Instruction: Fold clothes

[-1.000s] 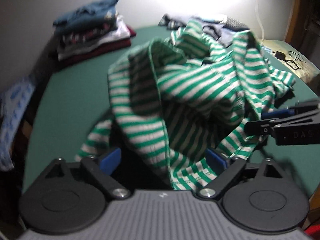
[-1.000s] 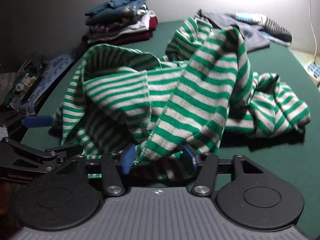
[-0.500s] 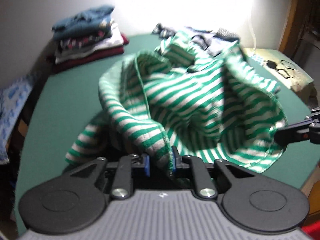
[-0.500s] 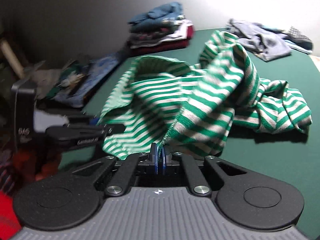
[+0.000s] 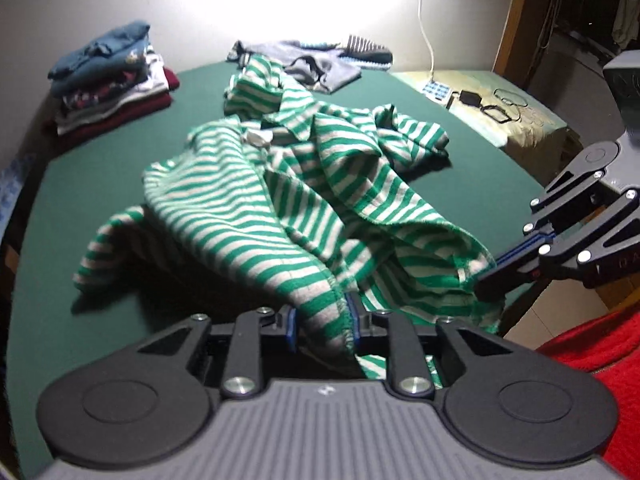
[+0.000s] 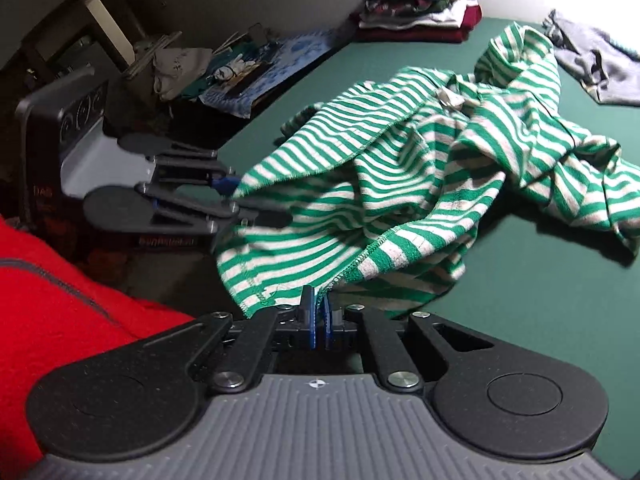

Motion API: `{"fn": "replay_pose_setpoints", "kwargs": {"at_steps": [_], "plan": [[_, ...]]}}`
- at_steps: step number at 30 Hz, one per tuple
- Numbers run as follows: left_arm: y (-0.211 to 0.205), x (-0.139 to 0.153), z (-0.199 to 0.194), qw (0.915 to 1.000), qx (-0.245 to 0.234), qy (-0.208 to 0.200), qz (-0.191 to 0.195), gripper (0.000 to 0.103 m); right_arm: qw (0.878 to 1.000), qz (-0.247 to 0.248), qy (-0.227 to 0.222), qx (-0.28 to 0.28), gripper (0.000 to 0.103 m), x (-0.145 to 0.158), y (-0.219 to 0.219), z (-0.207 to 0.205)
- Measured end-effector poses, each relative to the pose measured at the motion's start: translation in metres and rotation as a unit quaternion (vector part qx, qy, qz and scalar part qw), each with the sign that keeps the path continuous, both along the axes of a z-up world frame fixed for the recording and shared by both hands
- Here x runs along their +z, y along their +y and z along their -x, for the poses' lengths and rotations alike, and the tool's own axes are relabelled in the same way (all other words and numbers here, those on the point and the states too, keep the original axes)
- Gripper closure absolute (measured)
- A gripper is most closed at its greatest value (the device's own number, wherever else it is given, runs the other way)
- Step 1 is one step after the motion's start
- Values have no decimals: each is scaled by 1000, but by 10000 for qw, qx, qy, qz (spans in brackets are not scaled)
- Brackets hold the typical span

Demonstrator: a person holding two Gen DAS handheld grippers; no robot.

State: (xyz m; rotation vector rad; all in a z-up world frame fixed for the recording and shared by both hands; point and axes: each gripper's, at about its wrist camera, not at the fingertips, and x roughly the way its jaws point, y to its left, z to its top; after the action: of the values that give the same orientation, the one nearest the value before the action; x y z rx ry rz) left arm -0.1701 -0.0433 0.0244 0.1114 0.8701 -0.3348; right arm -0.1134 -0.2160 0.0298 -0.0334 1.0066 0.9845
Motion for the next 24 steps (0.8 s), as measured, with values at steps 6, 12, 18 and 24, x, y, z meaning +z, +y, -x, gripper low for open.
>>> {"fn": "replay_pose_setpoints", "kwargs": {"at_steps": [6, 12, 18, 24], "plan": [[-19, -17, -5, 9994, 157, 90, -286, 72, 9999, 136, 82, 36, 88, -14, -4, -11], [4, -14, -19, 9946, 578, -172, -839, 50, 9969, 127, -129, -769, 51, -17, -30, -33], [28, -11, -32, 9843, 999, -437, -1391, 25, 9853, 258, -143, -1681, 47, -33, -52, -66], [51, -8, -46, 9683, 1414, -700, -1934, 13, 9516, 971, -632, -2847, 44, -47, -83, -105]]}}
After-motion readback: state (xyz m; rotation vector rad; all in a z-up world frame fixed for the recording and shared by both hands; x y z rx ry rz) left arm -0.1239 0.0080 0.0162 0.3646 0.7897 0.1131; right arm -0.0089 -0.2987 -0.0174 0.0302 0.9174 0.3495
